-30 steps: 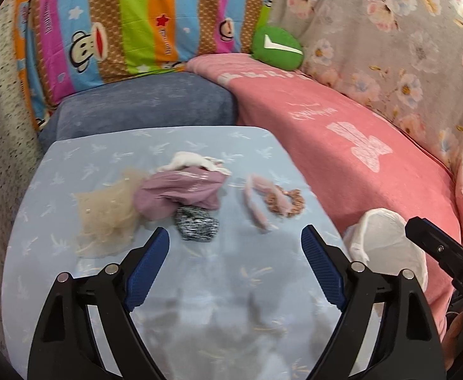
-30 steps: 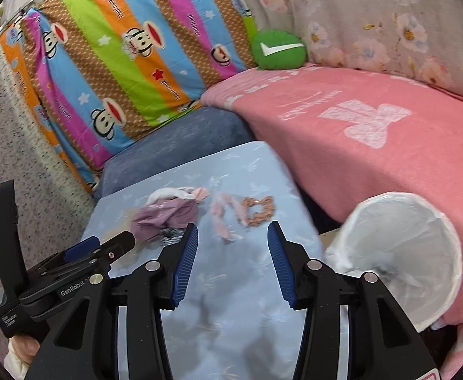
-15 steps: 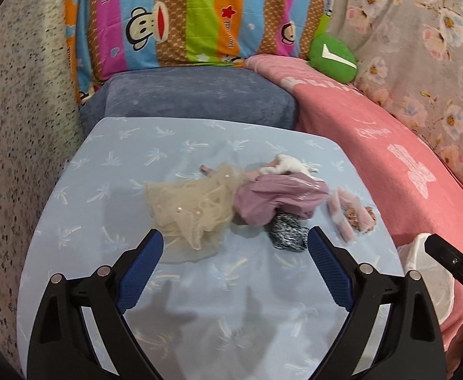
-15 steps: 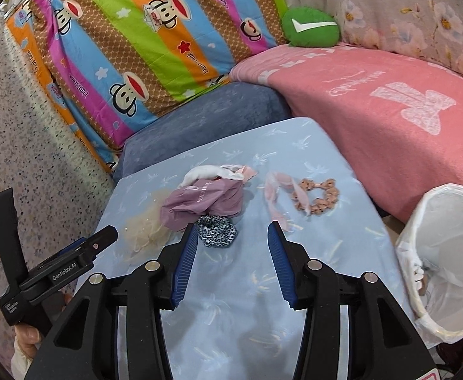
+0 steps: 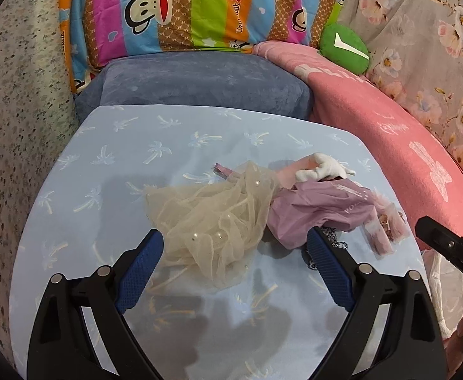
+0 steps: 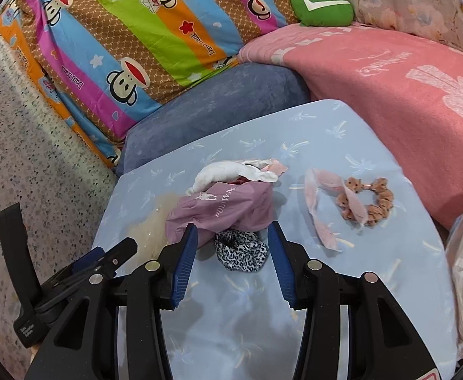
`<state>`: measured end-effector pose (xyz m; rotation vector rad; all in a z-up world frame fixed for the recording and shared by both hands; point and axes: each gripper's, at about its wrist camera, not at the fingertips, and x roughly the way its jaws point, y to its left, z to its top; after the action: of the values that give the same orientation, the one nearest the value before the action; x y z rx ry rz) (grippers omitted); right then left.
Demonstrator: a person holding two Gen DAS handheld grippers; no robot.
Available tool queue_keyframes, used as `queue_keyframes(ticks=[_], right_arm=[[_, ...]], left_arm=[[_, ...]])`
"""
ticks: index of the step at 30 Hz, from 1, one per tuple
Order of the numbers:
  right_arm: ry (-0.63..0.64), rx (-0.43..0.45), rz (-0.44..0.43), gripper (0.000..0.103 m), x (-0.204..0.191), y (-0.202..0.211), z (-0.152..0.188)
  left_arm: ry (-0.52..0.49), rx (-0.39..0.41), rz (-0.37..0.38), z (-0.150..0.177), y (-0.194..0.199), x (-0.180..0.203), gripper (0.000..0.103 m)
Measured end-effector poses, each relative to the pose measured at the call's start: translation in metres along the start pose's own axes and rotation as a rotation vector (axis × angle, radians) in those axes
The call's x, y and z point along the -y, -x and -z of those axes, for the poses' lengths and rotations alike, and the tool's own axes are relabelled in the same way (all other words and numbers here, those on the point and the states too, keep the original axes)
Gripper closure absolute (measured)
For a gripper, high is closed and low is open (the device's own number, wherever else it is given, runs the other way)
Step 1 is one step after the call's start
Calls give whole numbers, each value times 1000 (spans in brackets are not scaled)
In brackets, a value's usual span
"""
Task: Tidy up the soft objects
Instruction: 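Move both tools back over the remaining clothes on the table, then grasp the beige tulle with the left tool while the right tool grasps the mauve cloth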
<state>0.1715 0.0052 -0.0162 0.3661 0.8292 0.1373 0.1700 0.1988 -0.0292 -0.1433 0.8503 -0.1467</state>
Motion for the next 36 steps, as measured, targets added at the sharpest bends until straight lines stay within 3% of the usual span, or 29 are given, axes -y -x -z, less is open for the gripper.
queue_keyframes(ticks=[3,10,12,13,14,16,23,36], right_arm=[[10,-14,1,57,-8,-17,-6],[-7,-72,-11,59,-15,-58,-11],[-8,-87,-14,66,-17,-67,-8],[-6,-96,-16,78,-17,-70,-7],[-8,-104,-18,90,-18,-73,-6],[-13,-105,-20,99,-18,-74,-4],[1,-47,-38,101,-22,-40,-10],[39,134,-71,101,-23,74,-29]], left_arm=[[20,-25,21,-1,-10,-7,22],[30,-76,58,0,-28,-14,48],[30,-90,64,0,-33,-15,59],[28,-102,69,1,-35,-14,71],[26,-116,73,1,-38,-14,76],[13,-135,73,3,-42,-12,95],[-18,-89,93,3,-17,0,100],[-90,49,162,-14,54,52,100]])
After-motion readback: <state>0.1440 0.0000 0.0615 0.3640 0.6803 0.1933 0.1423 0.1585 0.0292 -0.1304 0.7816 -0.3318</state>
